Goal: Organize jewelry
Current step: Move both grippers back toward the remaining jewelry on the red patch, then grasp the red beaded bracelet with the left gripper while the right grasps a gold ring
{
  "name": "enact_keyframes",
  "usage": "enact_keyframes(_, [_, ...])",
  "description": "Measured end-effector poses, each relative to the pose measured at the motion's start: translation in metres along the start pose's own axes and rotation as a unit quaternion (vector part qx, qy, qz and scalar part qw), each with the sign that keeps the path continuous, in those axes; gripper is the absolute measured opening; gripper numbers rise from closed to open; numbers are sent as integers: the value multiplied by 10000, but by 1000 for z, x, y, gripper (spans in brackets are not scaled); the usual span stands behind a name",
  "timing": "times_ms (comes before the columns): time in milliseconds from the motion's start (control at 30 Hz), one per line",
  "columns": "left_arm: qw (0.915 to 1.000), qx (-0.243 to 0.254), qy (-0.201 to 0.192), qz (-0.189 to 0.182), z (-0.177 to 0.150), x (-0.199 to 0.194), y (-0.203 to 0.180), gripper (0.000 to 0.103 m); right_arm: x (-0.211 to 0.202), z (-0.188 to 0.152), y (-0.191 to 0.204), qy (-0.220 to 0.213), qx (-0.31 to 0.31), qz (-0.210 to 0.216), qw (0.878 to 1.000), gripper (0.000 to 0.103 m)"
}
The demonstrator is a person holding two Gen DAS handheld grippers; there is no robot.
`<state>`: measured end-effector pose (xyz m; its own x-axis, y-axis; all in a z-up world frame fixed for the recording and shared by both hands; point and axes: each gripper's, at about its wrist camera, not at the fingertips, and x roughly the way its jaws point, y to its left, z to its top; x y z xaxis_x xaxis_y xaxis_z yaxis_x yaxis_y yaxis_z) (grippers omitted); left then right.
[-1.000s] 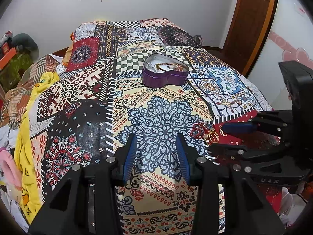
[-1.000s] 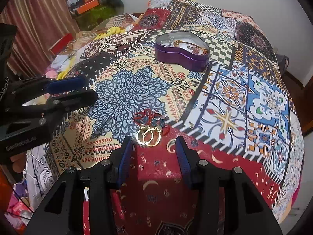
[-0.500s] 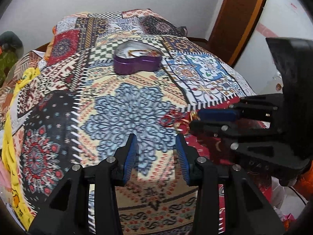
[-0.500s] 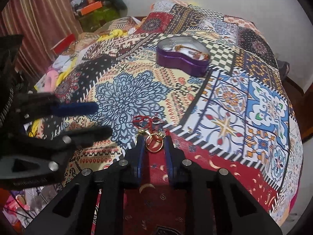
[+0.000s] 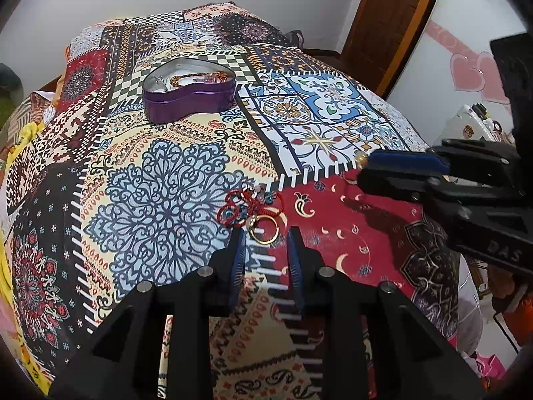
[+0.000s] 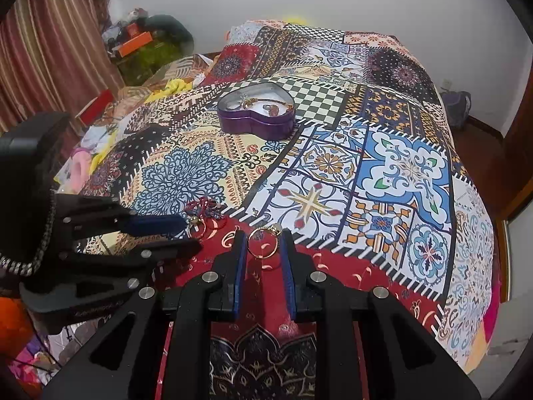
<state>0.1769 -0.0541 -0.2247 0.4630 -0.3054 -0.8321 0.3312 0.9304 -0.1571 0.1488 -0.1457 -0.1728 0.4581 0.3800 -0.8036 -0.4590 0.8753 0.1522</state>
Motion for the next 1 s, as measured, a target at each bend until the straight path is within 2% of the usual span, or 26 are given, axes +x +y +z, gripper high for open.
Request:
enact_keyframes(267, [9999, -76, -60, 115, 4, 6, -1, 25, -2, -5, -5, -31, 118, 57, 9999, 18])
enact_keyframes(333, [9998, -80, -104, 161, 4, 7, -1, 19, -4, -6, -5, -43, 127, 48, 9999, 18])
enact_keyframes(533, [9995, -59, -140, 259, 4, 4, -3, 18, -9, -5, -8, -102, 159, 21, 9998, 18])
enact_keyframes(600, [9996, -86, -141, 242, 3, 1, -2, 5, -11, -4, -9, -121, 155, 17, 9998, 18])
enact_keyframes(1000, [9986, -241, -374, 296, 4, -22, 11, 5, -19, 8, -5, -291, 118, 2, 9995, 18])
